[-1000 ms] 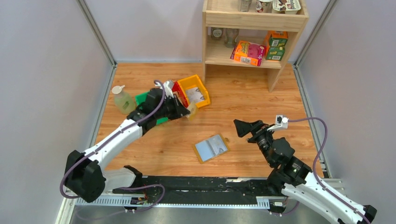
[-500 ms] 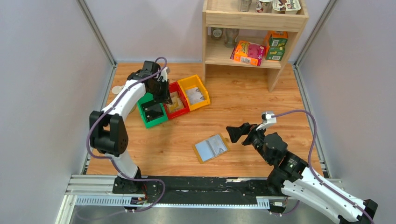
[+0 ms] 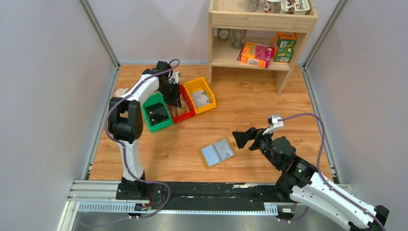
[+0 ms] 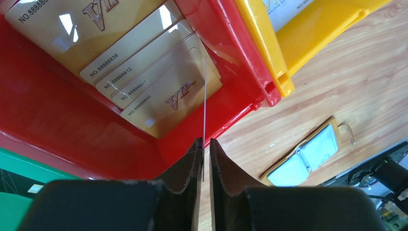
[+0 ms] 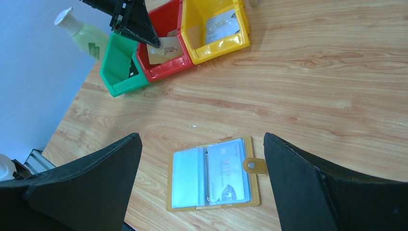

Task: Take the credit cards out of the card holder
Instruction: Place the credit card in the storage box, then remove the credit card from the card holder.

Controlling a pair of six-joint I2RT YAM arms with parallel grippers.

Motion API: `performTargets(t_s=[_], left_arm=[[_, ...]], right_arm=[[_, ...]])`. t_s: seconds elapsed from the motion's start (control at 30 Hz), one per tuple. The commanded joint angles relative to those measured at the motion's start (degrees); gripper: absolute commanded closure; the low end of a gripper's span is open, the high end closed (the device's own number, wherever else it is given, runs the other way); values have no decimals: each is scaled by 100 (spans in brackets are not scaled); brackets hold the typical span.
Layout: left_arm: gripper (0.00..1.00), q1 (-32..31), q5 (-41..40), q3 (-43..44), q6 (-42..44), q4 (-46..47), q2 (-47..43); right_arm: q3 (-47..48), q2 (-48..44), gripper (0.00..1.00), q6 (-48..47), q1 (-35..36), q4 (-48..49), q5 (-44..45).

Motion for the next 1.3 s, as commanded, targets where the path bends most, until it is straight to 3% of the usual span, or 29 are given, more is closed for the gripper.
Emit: performTargets(t_s=[0.0,0.07,0.17,0.3,0.5,0.6,0.73,0.87,0.97,1.13,1.27], left_arm=[[77,32,-191,376,188,-206,82],[64,32,-349,429,206,-241,29],[60,32,-560,526,232,-259,-172],[45,32,-824,895,232,-478,-366],[32,-56,-1096,738,56,-382,-1086],[32,-354,-1298,457,-153,-365,-1682],[32,-934,-1474,-684,-724,250,-2779],[33,-1733,-1597,-2431,-1490,1093,-3870],[35,-2356,-1729,-3242,-2034,1612,-4425],[40,-3165,-1817,-4244,-2633,2342,-4656],[41,-3527,-1827,-4431,-2826,2782,-4261]], right_arm=[[42,17,0,-108,17,191,-56],[59,26,0,-134,8,165,-57],[121,96,0,-169,8,-10,31],[305,350,0,-257,17,-415,286],[630,965,0,-406,17,-705,155],[692,1264,0,-512,17,-653,-99],[859,1808,1,-547,17,-679,-381],[1079,2476,8,-539,17,-714,-776],[1228,2986,20,-469,17,-723,-944],[1439,3663,38,-389,17,-696,-1225],[1571,4138,46,-284,17,-749,-1208]])
